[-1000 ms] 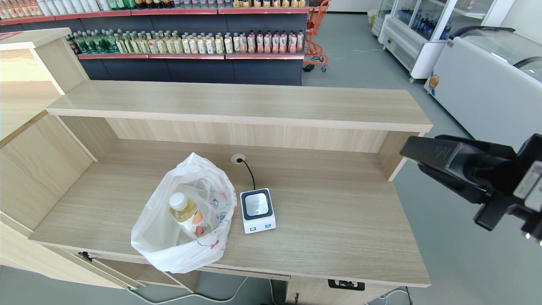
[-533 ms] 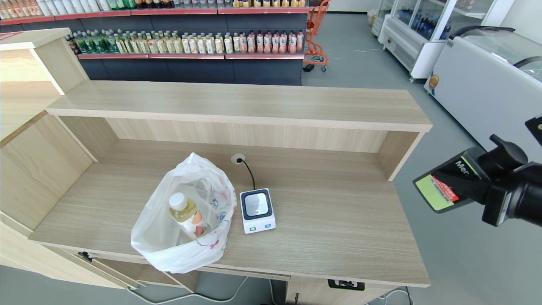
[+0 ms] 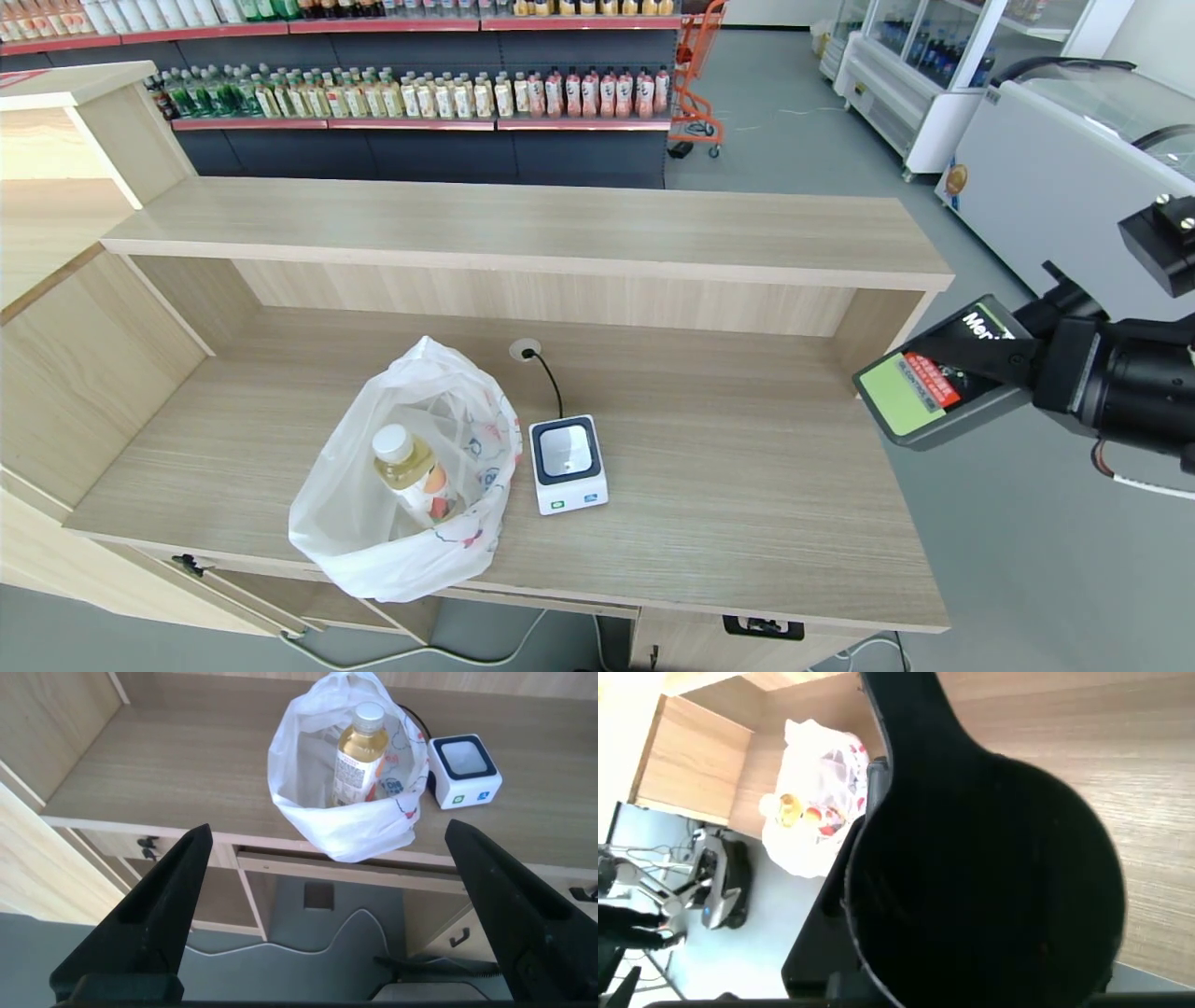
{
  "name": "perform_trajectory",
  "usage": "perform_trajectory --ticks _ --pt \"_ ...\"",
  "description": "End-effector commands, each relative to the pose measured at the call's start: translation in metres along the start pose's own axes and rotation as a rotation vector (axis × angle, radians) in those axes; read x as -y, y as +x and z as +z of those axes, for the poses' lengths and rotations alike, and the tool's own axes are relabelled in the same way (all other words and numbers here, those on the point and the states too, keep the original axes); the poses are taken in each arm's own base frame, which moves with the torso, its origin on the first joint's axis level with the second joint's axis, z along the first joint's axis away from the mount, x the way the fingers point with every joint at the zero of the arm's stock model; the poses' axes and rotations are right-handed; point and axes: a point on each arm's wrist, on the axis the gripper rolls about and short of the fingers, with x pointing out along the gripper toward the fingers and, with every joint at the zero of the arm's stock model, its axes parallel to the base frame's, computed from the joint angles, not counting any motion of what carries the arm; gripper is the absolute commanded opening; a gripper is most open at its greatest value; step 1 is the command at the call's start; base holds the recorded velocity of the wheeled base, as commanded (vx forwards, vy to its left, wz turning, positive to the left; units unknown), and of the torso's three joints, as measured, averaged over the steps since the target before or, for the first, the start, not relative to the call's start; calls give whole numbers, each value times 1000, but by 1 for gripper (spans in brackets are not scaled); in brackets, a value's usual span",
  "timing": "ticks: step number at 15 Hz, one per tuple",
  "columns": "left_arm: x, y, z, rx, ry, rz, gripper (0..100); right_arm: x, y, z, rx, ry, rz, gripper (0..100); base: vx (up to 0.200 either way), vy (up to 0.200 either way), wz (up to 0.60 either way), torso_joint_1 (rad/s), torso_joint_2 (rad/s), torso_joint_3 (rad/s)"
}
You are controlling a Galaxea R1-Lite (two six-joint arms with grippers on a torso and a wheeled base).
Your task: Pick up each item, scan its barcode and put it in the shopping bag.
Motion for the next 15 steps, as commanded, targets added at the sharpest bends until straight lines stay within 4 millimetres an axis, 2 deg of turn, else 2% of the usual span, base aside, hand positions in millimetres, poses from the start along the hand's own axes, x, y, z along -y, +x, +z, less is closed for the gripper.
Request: perform_trajectory --ticks 1,9,15 --pt "0 0 0 0 -2 0 100 2 3 -4 -31 4 31 0 0 0 0 0 0 0" --pt "0 0 0 0 1 0 100 0 3 -7 -47 1 54 0 0 0 0 0 0 0" --pt "0 0 0 2 1 0 100 4 15 -13 -93 9 43 0 0 200 0 6 1 3"
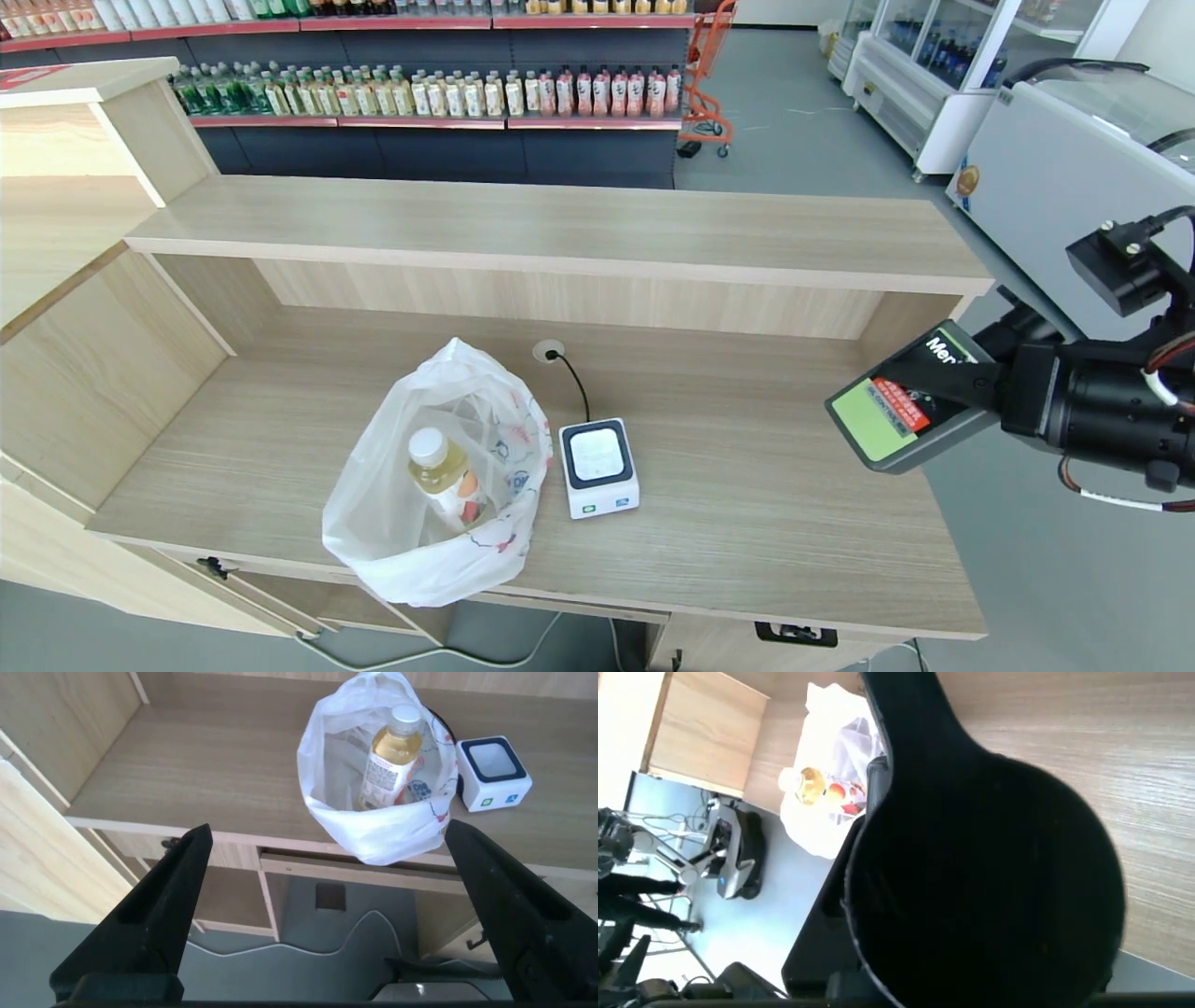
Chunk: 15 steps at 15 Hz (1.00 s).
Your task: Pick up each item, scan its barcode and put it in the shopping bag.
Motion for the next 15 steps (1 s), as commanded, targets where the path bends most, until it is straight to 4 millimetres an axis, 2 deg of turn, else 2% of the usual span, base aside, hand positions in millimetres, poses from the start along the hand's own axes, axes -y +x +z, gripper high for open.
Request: perform_trajectory --ticks 1,7,10,15 --pt "0 0 0 0 0 1 100 3 7 -8 -40 8 -8 0 0 200 0 2 2 7" --pt "0 0 0 0 1 1 100 31 55 -32 -119 -132 -51 0 0 200 0 4 2 3" --pt "0 0 0 2 -2 1 100 45 91 -38 -85 -215 -80 0 0 0 0 0 0 0" --pt "0 0 0 0 -2 1 100 52 118 -39 -90 -222 -72 0 0 0 0 0 0 0"
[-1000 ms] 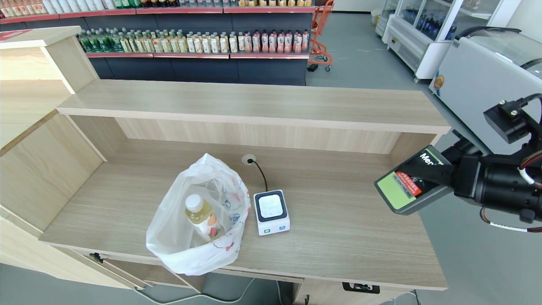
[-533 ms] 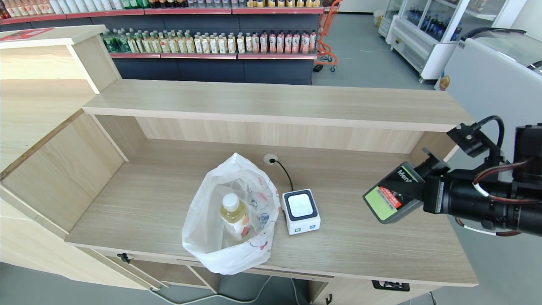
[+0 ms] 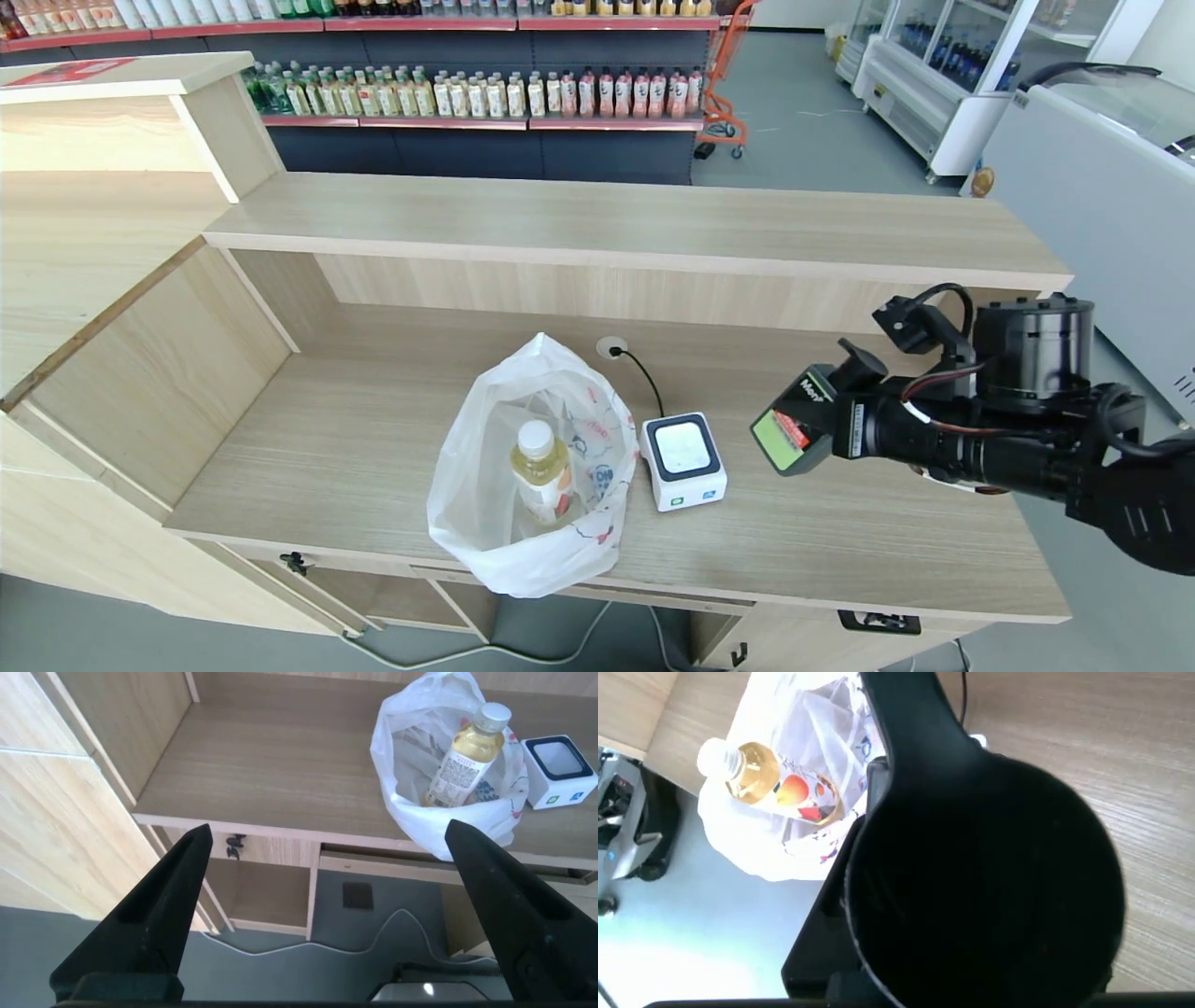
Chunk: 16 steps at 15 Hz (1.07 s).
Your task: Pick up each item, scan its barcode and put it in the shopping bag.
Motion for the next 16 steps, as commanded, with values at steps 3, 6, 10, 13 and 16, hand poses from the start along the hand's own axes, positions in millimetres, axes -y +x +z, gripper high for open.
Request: perform_trajectory --ticks 3,6,10,13,16 --pt "0 0 0 0 0 1 100 5 27 -12 -61 11 4 0 0 0 0 0 0 0" --pt "0 0 0 0 0 1 100 7 42 -17 -81 13 4 0 0 0 0 0 0 0" --pt "0 0 0 0 0 1 100 13 58 -25 -70 8 -19 0 0 0 0 0 0 0" --pt "0 0 0 0 0 1 100 16 66 -33 -93 14 -24 0 0 0 0 0 0 0" --pt "0 0 0 0 0 1 100 18 75 -32 -75 13 -15 0 0 0 0 0 0 0"
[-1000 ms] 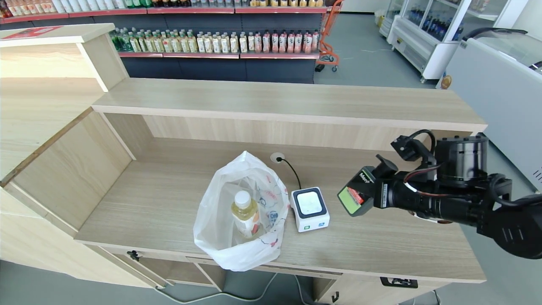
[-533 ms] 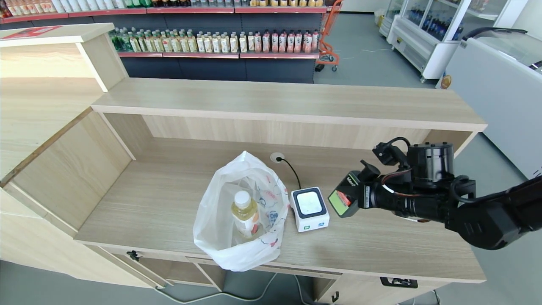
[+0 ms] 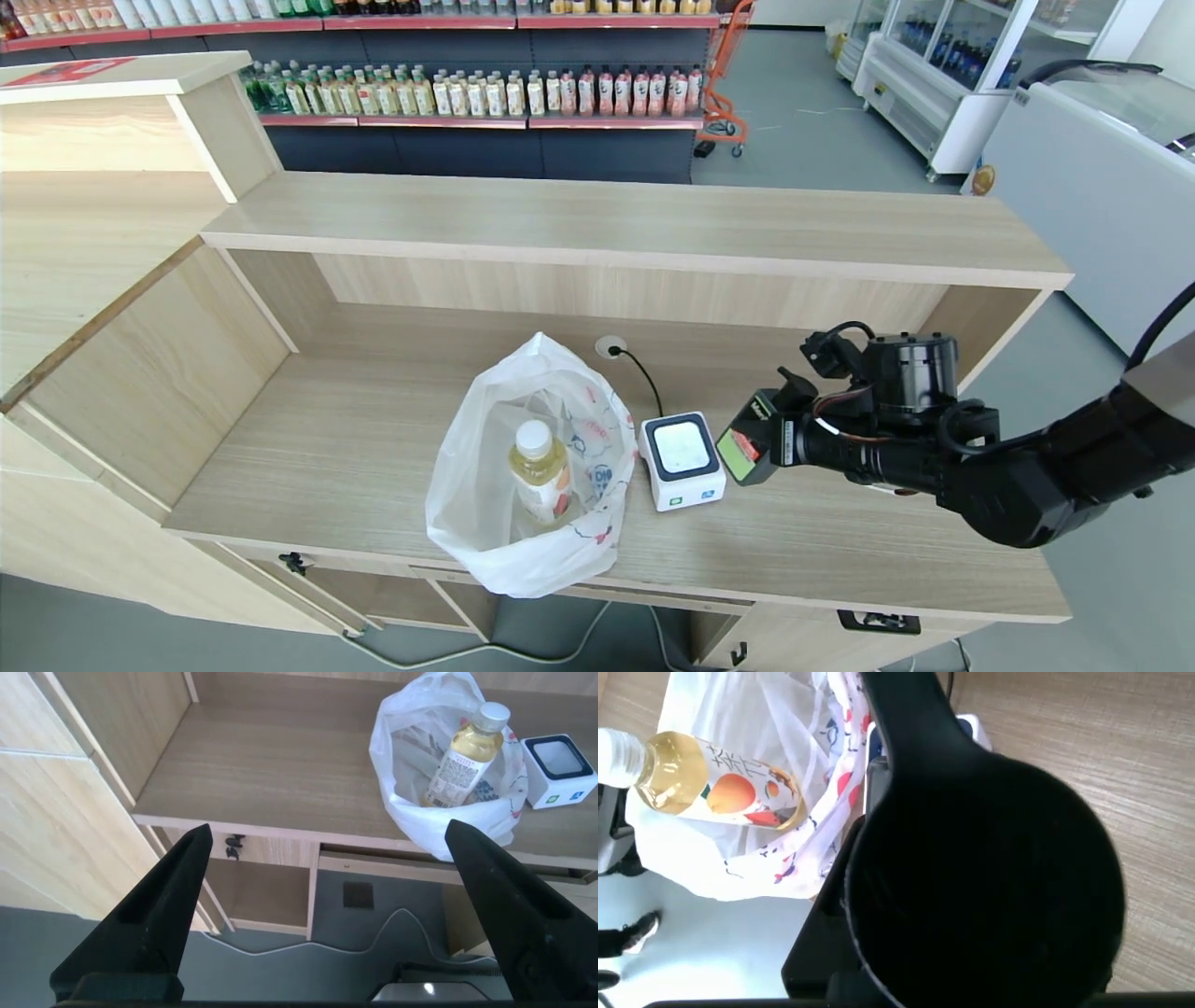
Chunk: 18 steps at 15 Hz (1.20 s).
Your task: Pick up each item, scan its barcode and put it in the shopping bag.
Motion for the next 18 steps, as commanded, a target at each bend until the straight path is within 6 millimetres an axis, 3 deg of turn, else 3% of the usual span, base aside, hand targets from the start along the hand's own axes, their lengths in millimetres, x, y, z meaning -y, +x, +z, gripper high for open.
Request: perform_trajectory --ticks 1,6,13,18 --pt "0 0 0 0 0 0 100 1 9 -5 -15 3 4 0 0 0 0 0 0 0" --pt "0 0 0 0 0 0 100 -11 20 -8 -24 -2 38 0 0 0 0 0 0 0" --pt "0 0 0 0 0 0 100 -5 40 -18 -23 -4 35 0 0 0 0 0 0 0" --pt "0 0 0 0 0 0 100 -14 52 -14 -5 -17 62 0 0 0 0 0 0 0"
